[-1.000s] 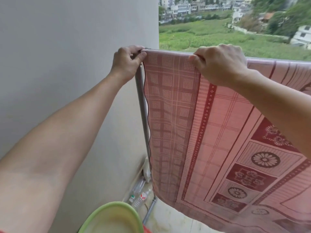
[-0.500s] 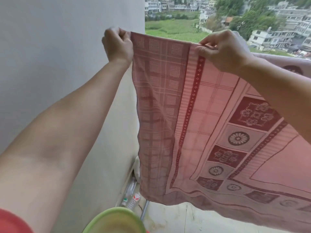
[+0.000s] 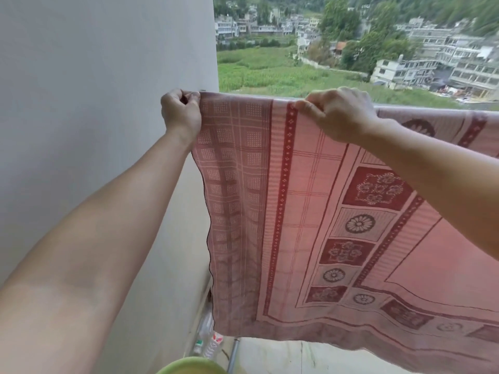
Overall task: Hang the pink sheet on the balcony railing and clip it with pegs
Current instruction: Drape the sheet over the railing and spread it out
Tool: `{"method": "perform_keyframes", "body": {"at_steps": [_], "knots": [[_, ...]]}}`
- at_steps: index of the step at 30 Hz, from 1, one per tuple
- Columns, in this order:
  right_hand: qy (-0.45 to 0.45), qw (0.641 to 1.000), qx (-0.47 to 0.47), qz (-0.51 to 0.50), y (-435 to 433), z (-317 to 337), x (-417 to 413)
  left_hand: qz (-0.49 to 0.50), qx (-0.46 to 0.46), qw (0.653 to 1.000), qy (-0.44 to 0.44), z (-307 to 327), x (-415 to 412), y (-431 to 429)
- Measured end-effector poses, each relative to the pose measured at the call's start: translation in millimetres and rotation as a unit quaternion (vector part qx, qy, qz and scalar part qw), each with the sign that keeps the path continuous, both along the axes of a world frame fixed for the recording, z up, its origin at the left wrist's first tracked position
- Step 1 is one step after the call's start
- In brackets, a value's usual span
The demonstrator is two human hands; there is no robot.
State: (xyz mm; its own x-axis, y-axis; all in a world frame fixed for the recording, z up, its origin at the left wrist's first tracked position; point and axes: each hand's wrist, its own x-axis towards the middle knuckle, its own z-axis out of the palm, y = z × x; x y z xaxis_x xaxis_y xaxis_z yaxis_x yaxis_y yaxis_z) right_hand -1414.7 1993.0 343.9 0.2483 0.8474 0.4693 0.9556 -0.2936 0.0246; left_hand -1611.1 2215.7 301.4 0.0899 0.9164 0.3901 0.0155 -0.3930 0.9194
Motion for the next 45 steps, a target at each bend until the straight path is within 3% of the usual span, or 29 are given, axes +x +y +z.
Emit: {"method": "perform_keyframes", "body": {"at_steps": [3, 6, 10, 13, 16, 18, 21, 29, 32, 37, 45], "knots": [[-0.015, 1.000, 0.022, -0.003, -2, -6, 1, 0.090, 0.014, 0.996, 0.022, -11, -5, -7], [-0.020, 0.992, 0.123, 0.019, -18, -21, -3, 0.153, -0.017, 0.988, -0.005, -35, -16, -21], [-0.079, 0.973, 0.211, 0.051, -66, -61, -13, 0.116, -0.103, 0.986, 0.053, -111, -20, -67], [-0.035, 0.984, 0.174, 0.033, -109, -102, -7, 0.043, -0.132, 0.981, 0.136, -170, -8, -122], [0.108, 0.991, 0.029, -0.070, -156, -144, 11, -0.053, -0.107, 0.961, 0.251, -213, 18, -178], [0.158, 0.976, -0.063, -0.138, -189, -173, 27, -0.130, -0.065, 0.932, 0.333, -230, 42, -209], [0.191, 0.942, -0.146, -0.234, -253, -217, 48, -0.266, -0.004, 0.861, 0.433, -244, 86, -261], [0.276, 0.837, -0.228, -0.413, -471, -299, 90, -0.417, 0.197, 0.690, 0.558, -265, 206, -434], [0.300, 0.803, -0.226, -0.462, -560, -315, 106, -0.468, 0.268, 0.621, 0.568, -274, 255, -511], [0.335, 0.751, -0.195, -0.534, -681, -328, 123, -0.530, 0.355, 0.548, 0.541, -282, 316, -627], [0.363, 0.679, -0.164, -0.617, -806, -343, 161, -0.592, 0.471, 0.435, 0.488, -286, 413, -768]]}}
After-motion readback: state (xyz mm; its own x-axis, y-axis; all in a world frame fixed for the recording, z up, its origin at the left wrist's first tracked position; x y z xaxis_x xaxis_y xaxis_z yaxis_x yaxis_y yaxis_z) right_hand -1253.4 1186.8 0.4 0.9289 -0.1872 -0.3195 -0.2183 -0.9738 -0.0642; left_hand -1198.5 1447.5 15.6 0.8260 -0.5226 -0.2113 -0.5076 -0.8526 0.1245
